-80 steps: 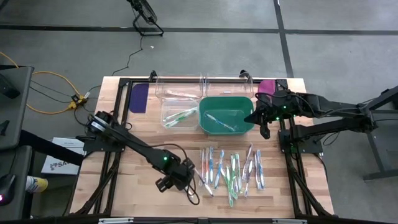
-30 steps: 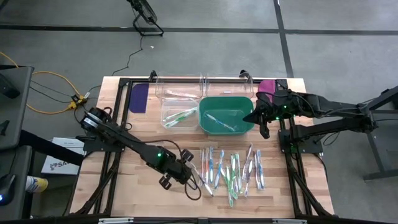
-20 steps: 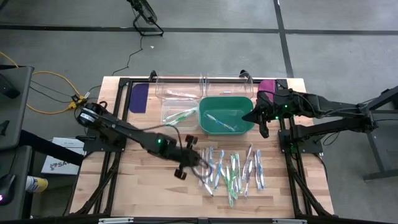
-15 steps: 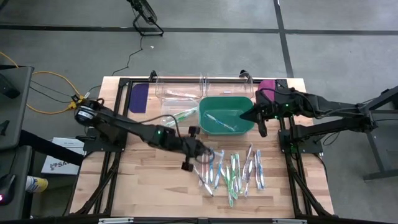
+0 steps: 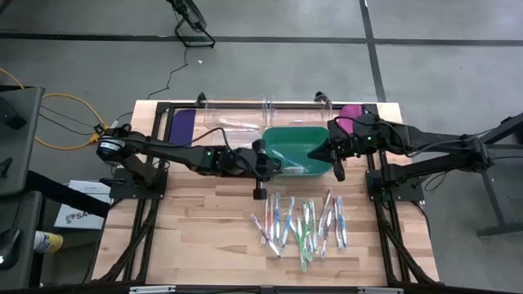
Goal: Pick & Place Toothbrushes
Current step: Put the purple toothbrush into the right transparent bin
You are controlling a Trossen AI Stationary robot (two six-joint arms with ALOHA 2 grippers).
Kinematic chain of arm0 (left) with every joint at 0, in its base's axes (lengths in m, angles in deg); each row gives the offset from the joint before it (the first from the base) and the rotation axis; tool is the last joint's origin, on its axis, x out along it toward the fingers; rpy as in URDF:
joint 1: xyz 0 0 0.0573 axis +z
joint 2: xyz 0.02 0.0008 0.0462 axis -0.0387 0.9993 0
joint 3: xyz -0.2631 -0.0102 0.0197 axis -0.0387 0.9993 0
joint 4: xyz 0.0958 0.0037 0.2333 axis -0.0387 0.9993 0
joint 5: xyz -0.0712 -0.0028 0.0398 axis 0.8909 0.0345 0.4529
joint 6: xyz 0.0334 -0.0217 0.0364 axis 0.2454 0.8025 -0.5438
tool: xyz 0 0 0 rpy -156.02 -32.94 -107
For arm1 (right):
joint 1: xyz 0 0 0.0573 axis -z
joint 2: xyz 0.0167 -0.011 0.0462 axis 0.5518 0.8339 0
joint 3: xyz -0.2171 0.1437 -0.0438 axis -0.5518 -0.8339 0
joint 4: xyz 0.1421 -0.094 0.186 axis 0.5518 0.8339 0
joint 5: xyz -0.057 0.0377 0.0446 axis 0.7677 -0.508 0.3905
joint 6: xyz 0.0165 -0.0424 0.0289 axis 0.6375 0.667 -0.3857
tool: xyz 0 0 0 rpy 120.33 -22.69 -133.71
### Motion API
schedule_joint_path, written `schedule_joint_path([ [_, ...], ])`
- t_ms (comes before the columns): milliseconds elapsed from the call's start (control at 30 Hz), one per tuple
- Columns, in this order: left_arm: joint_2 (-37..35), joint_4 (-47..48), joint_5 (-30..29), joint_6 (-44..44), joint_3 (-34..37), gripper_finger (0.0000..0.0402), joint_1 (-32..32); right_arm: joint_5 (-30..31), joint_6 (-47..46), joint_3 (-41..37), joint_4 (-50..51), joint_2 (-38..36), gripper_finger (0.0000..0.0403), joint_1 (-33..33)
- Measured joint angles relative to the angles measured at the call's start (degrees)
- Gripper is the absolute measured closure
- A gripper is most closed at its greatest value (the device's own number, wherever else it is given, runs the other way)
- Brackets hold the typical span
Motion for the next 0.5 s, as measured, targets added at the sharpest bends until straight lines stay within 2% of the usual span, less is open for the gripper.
schedule_joint_path([
  [500,-2.09,-1.15,-1.9,-0.09,0.0,0.0393,4.91,-0.22,3.6,-0.01,-0.25,0.41,0.0399,0.01],
])
